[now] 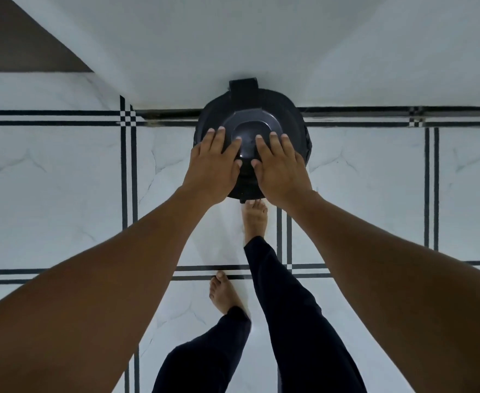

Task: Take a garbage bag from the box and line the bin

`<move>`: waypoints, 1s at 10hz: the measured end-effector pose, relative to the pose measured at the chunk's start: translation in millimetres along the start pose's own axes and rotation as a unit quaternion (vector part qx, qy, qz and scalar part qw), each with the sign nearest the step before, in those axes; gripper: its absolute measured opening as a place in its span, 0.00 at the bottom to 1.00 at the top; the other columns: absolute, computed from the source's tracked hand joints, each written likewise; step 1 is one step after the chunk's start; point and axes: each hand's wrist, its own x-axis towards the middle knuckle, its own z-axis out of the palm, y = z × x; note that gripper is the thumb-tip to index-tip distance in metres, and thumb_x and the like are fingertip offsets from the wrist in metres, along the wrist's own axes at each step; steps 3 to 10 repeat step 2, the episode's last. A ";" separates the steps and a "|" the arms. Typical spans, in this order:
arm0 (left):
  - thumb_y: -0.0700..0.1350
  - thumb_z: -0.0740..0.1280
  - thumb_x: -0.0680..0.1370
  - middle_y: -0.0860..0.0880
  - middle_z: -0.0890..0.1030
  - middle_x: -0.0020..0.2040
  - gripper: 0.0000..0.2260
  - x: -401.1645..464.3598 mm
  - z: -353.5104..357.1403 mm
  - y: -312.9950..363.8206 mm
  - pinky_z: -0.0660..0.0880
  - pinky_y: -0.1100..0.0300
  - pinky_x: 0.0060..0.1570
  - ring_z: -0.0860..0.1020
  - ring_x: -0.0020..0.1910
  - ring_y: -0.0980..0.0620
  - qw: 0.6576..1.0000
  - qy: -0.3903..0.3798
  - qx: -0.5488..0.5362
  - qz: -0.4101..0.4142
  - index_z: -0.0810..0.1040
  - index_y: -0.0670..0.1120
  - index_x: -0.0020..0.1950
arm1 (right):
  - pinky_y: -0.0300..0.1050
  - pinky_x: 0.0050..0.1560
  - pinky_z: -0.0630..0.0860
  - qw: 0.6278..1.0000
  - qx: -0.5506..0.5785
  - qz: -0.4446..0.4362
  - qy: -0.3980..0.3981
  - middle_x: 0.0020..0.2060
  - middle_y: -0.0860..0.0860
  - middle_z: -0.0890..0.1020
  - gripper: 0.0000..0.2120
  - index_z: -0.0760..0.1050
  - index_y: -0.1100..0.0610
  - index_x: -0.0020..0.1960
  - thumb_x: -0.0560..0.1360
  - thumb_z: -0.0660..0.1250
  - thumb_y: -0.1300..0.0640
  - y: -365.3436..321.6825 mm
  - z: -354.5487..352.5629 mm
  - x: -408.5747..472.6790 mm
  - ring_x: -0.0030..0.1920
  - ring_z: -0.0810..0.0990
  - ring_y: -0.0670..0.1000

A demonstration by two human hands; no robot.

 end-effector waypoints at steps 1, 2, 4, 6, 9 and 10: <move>0.55 0.51 0.86 0.42 0.50 0.84 0.26 -20.9 -45.8 -2.4 0.53 0.43 0.78 0.48 0.83 0.41 1.000 0.012 -0.011 -0.007 0.52 0.50 0.83 | 0.60 0.78 0.59 1.000 0.010 -0.010 0.028 0.81 0.58 0.56 0.28 0.52 0.54 0.82 0.85 0.49 0.45 -9.7 -46.0 -14.1 0.81 0.52 0.61; 0.56 0.52 0.86 0.40 0.53 0.83 0.27 -48.7 -93.6 -11.6 0.54 0.40 0.77 0.50 0.82 0.39 0.999 0.051 0.010 -0.006 0.53 0.50 0.83 | 0.59 0.78 0.57 0.998 -0.006 -0.027 0.058 0.81 0.58 0.55 0.29 0.50 0.54 0.82 0.85 0.49 0.44 -25.6 -96.8 -34.4 0.81 0.51 0.60; 0.56 0.52 0.86 0.40 0.53 0.83 0.27 -48.7 -93.6 -11.6 0.54 0.40 0.77 0.50 0.82 0.39 0.999 0.051 0.010 -0.006 0.53 0.50 0.83 | 0.59 0.78 0.57 0.998 -0.006 -0.027 0.058 0.81 0.58 0.55 0.29 0.50 0.54 0.82 0.85 0.49 0.44 -25.6 -96.8 -34.4 0.81 0.51 0.60; 0.56 0.52 0.86 0.40 0.53 0.83 0.27 -48.7 -93.6 -11.6 0.54 0.40 0.77 0.50 0.82 0.39 0.999 0.051 0.010 -0.006 0.53 0.50 0.83 | 0.59 0.78 0.57 0.998 -0.006 -0.027 0.058 0.81 0.58 0.55 0.29 0.50 0.54 0.82 0.85 0.49 0.44 -25.6 -96.8 -34.4 0.81 0.51 0.60; 0.56 0.52 0.86 0.40 0.53 0.83 0.27 -48.7 -93.6 -11.6 0.54 0.40 0.77 0.50 0.82 0.39 0.999 0.051 0.010 -0.006 0.53 0.50 0.83 | 0.59 0.78 0.57 0.998 -0.006 -0.027 0.058 0.81 0.58 0.55 0.29 0.50 0.54 0.82 0.85 0.49 0.44 -25.6 -96.8 -34.4 0.81 0.51 0.60; 0.56 0.52 0.86 0.40 0.53 0.83 0.27 -48.7 -93.6 -11.6 0.54 0.40 0.77 0.50 0.82 0.39 0.999 0.051 0.010 -0.006 0.53 0.50 0.83 | 0.59 0.78 0.57 0.998 -0.006 -0.027 0.058 0.81 0.58 0.55 0.29 0.50 0.54 0.82 0.85 0.49 0.44 -25.6 -96.8 -34.4 0.81 0.51 0.60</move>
